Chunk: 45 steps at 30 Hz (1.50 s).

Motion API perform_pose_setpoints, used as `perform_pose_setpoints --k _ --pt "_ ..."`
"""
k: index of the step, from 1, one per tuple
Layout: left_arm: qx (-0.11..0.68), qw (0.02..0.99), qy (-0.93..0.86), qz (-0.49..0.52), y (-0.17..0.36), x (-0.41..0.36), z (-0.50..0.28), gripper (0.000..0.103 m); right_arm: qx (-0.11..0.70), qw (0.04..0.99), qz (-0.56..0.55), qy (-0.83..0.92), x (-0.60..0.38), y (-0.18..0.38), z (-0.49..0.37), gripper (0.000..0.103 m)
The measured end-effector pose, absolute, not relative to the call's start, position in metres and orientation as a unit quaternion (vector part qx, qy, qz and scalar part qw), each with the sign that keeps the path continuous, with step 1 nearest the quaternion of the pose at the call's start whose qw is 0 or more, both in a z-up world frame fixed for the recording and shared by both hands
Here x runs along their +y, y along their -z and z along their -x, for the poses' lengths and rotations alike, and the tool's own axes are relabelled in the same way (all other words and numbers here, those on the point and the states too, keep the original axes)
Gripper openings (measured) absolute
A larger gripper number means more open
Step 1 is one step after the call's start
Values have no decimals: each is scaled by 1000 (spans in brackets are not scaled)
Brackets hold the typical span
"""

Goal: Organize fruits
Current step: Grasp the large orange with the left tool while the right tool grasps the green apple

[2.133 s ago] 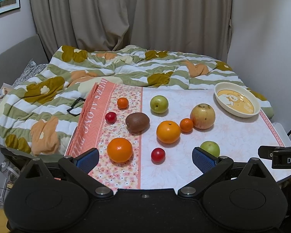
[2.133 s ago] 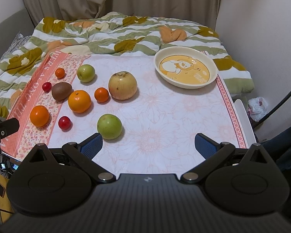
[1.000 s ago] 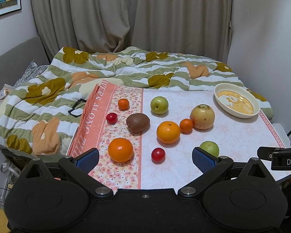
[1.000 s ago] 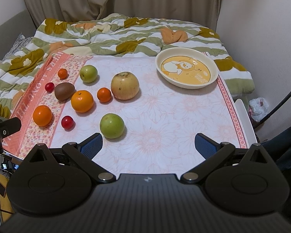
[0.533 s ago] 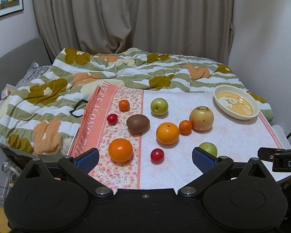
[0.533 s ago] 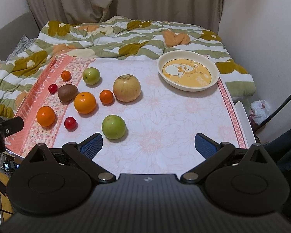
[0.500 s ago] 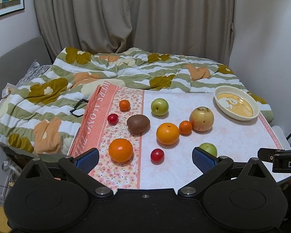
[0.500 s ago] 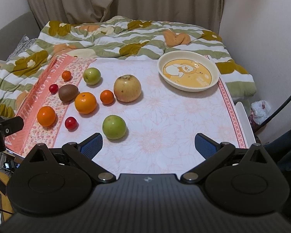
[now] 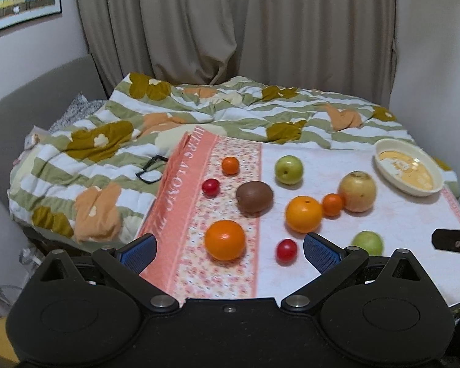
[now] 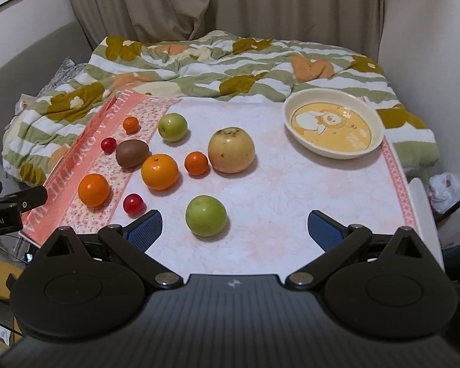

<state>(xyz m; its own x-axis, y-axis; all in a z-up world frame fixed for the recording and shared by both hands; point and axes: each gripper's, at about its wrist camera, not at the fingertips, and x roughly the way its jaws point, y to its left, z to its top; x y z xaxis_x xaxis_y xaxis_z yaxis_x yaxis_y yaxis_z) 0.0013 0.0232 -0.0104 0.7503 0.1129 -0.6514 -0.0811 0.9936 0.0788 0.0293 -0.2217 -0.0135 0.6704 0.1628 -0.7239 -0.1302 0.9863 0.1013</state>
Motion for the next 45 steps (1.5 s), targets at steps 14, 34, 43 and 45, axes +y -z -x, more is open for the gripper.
perform_pose_setpoints --k 14,34,43,45 --pt "353 933 6 -74 79 55 -50 102 402 914 -33 -29 -181 90 -52 103" --pt "411 908 75 -26 119 74 -104 64 402 915 -20 -10 -144 122 -83 101" --pt "402 911 79 -55 120 69 -100 63 408 913 -18 -5 -141 127 -91 83" --pt "400 911 81 -59 120 70 -99 63 407 913 -13 3 -140 127 -90 81"
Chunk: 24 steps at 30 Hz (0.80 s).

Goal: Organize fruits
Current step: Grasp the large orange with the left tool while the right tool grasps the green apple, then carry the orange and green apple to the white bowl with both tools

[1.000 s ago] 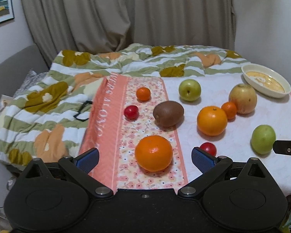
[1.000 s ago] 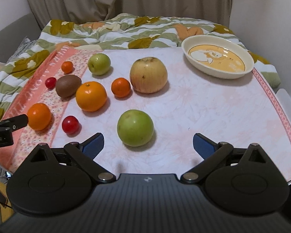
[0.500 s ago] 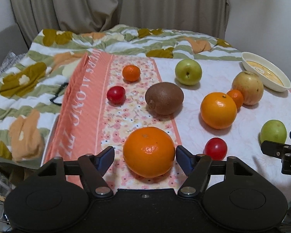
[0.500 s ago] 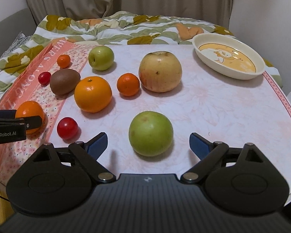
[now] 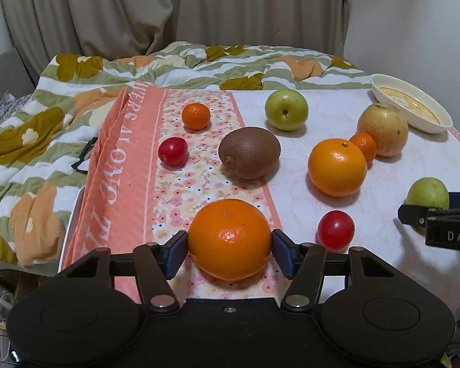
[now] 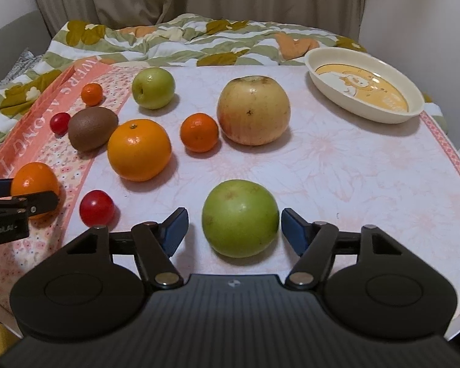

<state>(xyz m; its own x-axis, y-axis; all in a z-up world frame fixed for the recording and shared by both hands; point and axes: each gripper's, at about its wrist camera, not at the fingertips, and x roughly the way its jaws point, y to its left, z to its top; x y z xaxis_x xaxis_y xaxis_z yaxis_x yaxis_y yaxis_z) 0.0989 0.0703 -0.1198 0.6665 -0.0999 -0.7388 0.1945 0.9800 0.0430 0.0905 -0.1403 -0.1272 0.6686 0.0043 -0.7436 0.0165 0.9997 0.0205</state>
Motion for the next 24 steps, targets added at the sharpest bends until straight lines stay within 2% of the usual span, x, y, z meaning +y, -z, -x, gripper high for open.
perform_pose_setpoints --k 2,10,24 --pt "401 910 82 -60 119 71 -98 63 408 913 -9 5 -140 127 -90 68" --pt "395 912 92 -58 107 70 -87 63 397 918 -18 7 -146 113 -80 68" --pt "366 926 82 -44 44 27 -54 63 378 925 -24 -5 -198 52 -53 68"
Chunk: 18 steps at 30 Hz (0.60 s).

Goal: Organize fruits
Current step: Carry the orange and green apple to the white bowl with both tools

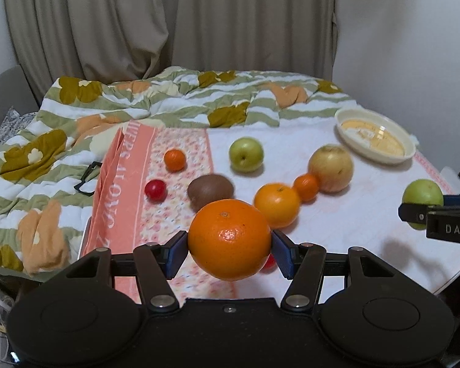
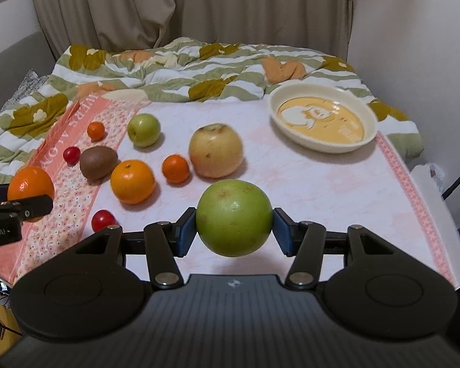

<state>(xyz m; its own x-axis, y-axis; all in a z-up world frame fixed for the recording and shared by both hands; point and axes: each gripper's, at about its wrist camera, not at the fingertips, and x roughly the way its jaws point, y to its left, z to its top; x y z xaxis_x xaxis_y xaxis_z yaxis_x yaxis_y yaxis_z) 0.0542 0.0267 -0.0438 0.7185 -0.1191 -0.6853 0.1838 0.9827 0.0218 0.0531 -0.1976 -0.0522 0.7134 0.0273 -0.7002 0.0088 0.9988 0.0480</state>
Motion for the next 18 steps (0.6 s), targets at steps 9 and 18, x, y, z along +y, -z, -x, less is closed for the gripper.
perform_pose_setpoints --k 9,18 --pt "352 935 36 -4 13 -41 -49 63 363 931 -4 -33 -283 18 -67 68" --pt "319 947 15 30 -10 -121 -68 63 341 937 32 -69 -371 -8 -104 68"
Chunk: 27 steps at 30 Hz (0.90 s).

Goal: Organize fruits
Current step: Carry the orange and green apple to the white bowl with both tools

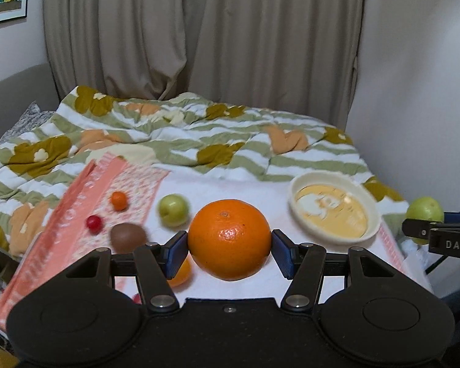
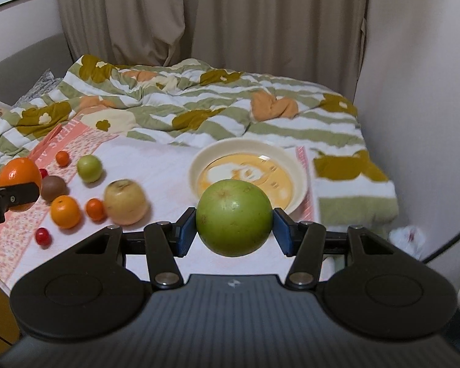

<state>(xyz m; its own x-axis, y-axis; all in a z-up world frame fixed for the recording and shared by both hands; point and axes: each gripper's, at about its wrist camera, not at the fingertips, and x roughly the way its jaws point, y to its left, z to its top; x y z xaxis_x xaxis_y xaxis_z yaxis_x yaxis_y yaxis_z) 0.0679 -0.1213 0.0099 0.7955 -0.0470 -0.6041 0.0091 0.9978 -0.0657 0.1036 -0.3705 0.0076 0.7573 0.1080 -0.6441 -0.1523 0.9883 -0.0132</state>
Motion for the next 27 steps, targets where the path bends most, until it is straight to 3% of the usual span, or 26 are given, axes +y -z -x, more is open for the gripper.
perform_pose_setpoints --k 14,27 --pt "327 942 75 5 -1 -217 -181 63 342 938 13 -62 -444 -4 -210 68" --pt "376 919 111 -50 64 -264 -294 63 364 930 7 -50 -458 29 -294 68"
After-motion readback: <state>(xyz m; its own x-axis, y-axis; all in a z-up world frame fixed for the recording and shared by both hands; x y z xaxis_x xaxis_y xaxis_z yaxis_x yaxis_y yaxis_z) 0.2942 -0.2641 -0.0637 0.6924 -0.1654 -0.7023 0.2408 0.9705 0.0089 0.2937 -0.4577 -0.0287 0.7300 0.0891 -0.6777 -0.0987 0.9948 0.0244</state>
